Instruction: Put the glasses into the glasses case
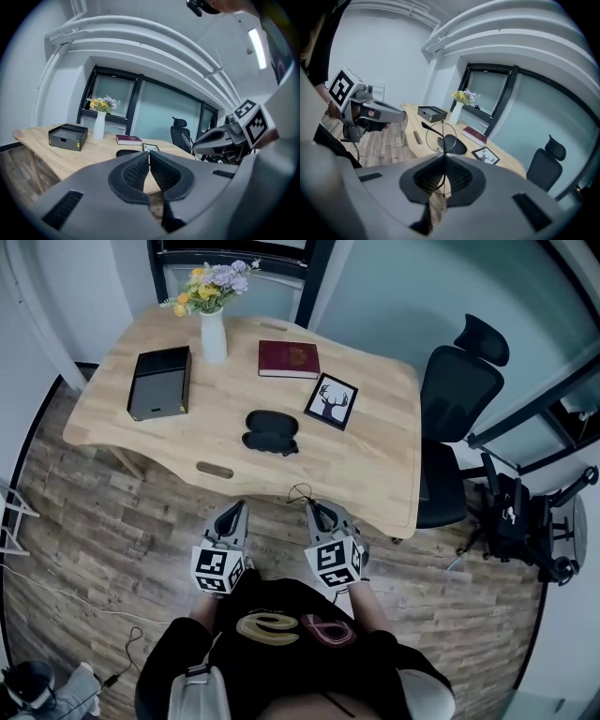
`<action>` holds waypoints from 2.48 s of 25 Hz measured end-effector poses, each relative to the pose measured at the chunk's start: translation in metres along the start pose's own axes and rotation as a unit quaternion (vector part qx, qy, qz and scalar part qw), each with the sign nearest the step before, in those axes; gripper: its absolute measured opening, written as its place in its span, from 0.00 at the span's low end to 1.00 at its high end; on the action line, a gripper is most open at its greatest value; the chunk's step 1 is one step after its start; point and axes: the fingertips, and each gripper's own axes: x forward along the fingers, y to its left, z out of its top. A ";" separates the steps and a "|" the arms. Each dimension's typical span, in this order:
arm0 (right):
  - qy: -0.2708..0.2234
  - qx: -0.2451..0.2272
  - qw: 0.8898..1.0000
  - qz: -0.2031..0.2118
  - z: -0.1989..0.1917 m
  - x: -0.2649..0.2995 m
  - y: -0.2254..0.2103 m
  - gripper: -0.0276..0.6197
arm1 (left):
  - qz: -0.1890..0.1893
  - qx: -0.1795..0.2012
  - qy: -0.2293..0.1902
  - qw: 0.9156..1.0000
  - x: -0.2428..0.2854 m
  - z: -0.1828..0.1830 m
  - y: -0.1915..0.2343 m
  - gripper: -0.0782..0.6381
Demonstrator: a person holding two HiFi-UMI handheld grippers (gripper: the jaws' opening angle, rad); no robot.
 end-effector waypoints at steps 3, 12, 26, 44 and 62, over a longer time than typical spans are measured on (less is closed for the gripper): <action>0.003 0.003 1.000 -0.007 0.010 0.013 0.001 0.07 | -0.011 0.004 0.002 1.000 0.007 0.006 0.015 0.13; 0.008 0.024 0.999 -0.028 0.037 0.046 0.009 0.07 | -0.029 0.010 0.010 0.999 0.017 0.016 0.062 0.13; 0.014 -0.006 0.999 -0.039 0.058 0.073 -0.006 0.07 | -0.019 -0.008 0.007 1.000 0.025 0.019 0.086 0.13; 0.028 -0.089 0.996 0.010 0.064 0.146 -0.067 0.07 | 0.037 -0.005 0.003 0.999 0.092 0.041 0.101 0.13; 0.047 -0.182 0.977 0.098 0.068 0.227 -0.082 0.07 | 0.134 -0.014 -0.005 0.991 0.109 0.045 0.120 0.13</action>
